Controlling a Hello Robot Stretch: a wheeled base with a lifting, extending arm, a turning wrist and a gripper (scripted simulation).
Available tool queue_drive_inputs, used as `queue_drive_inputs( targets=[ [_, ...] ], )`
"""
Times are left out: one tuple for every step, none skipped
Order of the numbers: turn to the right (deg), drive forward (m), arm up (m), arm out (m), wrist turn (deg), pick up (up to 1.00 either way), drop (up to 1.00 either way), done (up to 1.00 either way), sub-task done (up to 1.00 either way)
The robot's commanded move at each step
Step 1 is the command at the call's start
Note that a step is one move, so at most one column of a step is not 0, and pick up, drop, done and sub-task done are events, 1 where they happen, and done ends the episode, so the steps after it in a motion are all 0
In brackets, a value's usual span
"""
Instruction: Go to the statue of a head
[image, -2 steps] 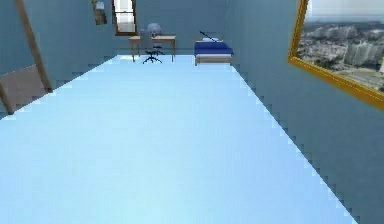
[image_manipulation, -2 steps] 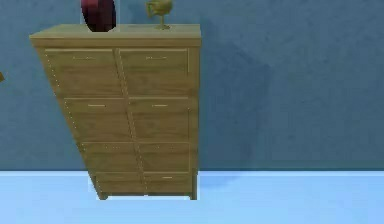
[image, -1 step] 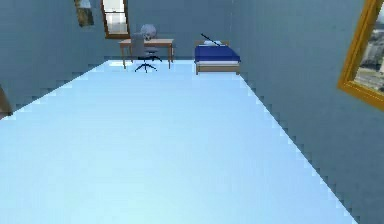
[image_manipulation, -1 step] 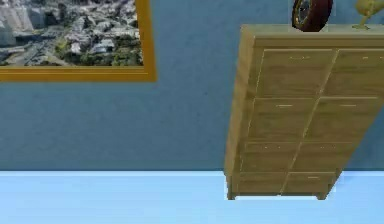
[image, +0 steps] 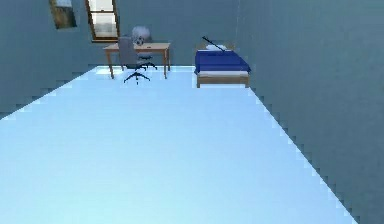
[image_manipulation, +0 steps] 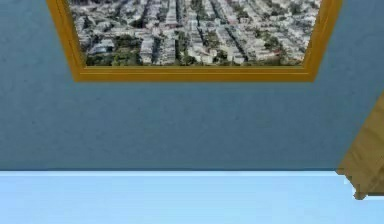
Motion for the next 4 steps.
queue_drive_inputs(
  targets=[
    [-3.0, 0.00, 0.00, 0.00, 0.0, 0.00, 0.00, 0.00, 0.00],
    [0.0, 1.00, 0.00, 0.00, 0.0, 0.00, 0.00, 0.00, 0.00],
    [0.0, 1.00, 0.00, 0.00, 0.0, 0.00, 0.00, 0.00, 0.00],
    [0.0, 1.00, 0.00, 0.00, 0.0, 0.00, 0.00, 0.00, 0.00]
  ],
)
